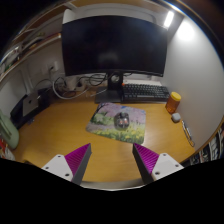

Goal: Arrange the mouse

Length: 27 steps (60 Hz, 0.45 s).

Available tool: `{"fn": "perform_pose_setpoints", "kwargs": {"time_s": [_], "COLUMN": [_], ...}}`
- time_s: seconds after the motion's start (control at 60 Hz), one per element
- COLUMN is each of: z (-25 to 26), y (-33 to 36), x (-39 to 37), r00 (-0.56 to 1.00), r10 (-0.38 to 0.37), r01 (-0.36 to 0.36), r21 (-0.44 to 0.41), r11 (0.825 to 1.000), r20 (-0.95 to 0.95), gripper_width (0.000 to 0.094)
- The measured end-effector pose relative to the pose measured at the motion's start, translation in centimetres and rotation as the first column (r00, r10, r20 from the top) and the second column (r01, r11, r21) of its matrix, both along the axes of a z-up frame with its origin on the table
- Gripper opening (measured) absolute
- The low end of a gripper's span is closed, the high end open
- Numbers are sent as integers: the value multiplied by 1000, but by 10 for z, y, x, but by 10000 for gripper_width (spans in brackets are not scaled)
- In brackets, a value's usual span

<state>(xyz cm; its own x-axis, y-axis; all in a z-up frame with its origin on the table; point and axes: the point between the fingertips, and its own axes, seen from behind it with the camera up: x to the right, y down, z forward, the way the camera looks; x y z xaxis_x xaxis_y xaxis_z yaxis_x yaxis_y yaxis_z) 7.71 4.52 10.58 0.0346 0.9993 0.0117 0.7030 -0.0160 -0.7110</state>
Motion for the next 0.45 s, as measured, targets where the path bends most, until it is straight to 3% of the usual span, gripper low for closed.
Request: {"fn": "perform_pose_setpoints", "kwargs": {"time_s": [0.133,0.45], "z": [7,11], "y": [-17,-12], "x": [31,43], "r00": [1000,999], "r10": [20,43], "r01": [-20,-42], "r21": [-23,13], "r11": [1000,999], "r20": [13,-3], "gripper_width": [850,852]}}
